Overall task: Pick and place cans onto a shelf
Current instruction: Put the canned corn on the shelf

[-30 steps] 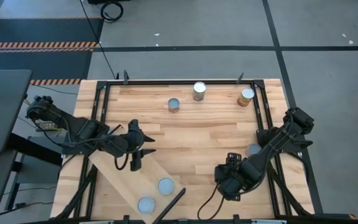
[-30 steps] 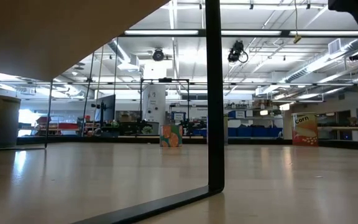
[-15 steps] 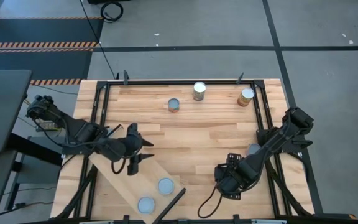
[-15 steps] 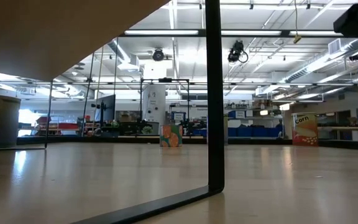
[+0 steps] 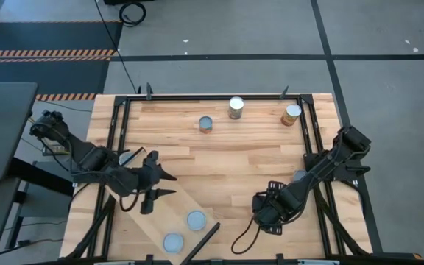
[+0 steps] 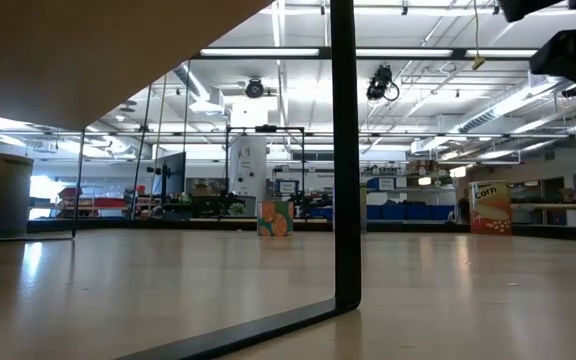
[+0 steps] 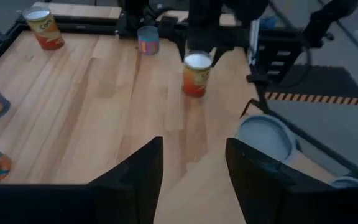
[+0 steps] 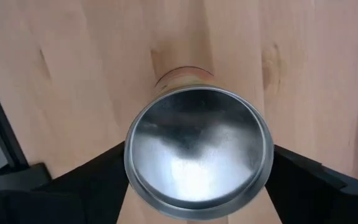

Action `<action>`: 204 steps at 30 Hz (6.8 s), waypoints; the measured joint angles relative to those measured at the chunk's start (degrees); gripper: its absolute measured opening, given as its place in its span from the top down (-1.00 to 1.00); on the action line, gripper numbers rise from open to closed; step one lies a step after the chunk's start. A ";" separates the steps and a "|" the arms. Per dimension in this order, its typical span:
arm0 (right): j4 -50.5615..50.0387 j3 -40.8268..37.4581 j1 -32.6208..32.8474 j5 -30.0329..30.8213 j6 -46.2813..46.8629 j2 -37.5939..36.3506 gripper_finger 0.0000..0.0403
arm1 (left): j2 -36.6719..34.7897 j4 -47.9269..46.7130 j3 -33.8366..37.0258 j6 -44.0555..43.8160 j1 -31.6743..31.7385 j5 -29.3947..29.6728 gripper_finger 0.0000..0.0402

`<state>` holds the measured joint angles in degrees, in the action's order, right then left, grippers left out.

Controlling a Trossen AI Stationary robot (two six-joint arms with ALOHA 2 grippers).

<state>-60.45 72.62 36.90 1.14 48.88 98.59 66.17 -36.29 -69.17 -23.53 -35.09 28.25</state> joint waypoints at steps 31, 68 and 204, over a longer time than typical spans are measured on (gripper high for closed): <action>-9.01 36.18 -20.11 1.24 15.83 2.71 -0.61 | -13.66 -8.41 0.02 1.22 -3.01 0.01 0.14; 8.49 60.24 -19.31 6.43 -50.16 20.34 -0.62 | -12.65 -10.80 0.03 -18.17 -3.01 -11.17 0.14; 12.79 54.31 -6.69 46.69 -8.58 7.34 -0.73 | -1.55 52.74 34.47 22.39 6.85 -24.12 -0.69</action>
<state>-47.66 126.93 30.21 47.83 40.30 105.93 64.62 16.44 -34.70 -1.14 -28.24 4.13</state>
